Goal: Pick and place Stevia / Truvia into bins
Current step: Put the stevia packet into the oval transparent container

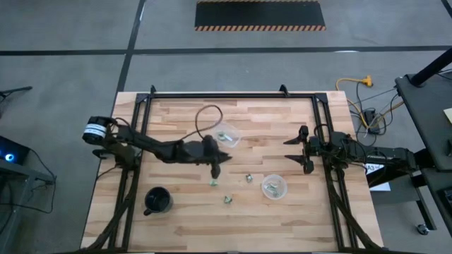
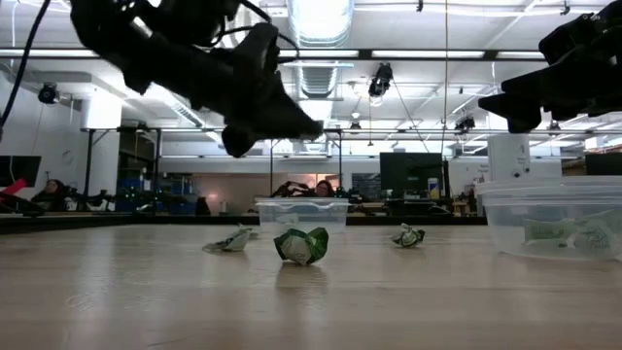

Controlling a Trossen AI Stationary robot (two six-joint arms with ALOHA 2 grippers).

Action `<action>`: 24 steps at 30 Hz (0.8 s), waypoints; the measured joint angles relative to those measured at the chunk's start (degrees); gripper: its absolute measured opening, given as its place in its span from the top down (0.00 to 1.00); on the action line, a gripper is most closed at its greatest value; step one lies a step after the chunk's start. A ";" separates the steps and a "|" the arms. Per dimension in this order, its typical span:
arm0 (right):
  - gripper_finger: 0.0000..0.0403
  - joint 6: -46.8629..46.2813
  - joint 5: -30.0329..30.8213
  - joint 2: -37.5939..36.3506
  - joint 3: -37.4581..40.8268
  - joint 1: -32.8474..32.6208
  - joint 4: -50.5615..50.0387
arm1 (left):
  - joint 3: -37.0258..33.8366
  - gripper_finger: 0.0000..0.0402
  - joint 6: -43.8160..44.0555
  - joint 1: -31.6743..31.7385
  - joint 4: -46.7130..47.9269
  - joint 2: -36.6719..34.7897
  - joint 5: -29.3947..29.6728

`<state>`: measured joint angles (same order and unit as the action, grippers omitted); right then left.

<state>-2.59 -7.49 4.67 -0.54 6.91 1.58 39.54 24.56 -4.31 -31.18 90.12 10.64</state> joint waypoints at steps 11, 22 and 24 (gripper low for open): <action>0.37 0.00 0.02 0.07 0.00 0.00 0.15 | -8.51 1.00 3.63 7.82 -27.73 9.27 2.50; 0.38 0.02 -0.02 0.00 0.00 -0.01 0.26 | -4.38 1.00 3.08 12.35 -27.86 15.39 8.86; 0.38 0.02 -0.02 0.00 0.00 -0.02 0.28 | -4.26 1.00 2.73 12.60 -27.95 15.39 9.20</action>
<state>-2.57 -7.51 4.67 -0.54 6.90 1.87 35.28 27.28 8.29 -59.13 105.51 19.84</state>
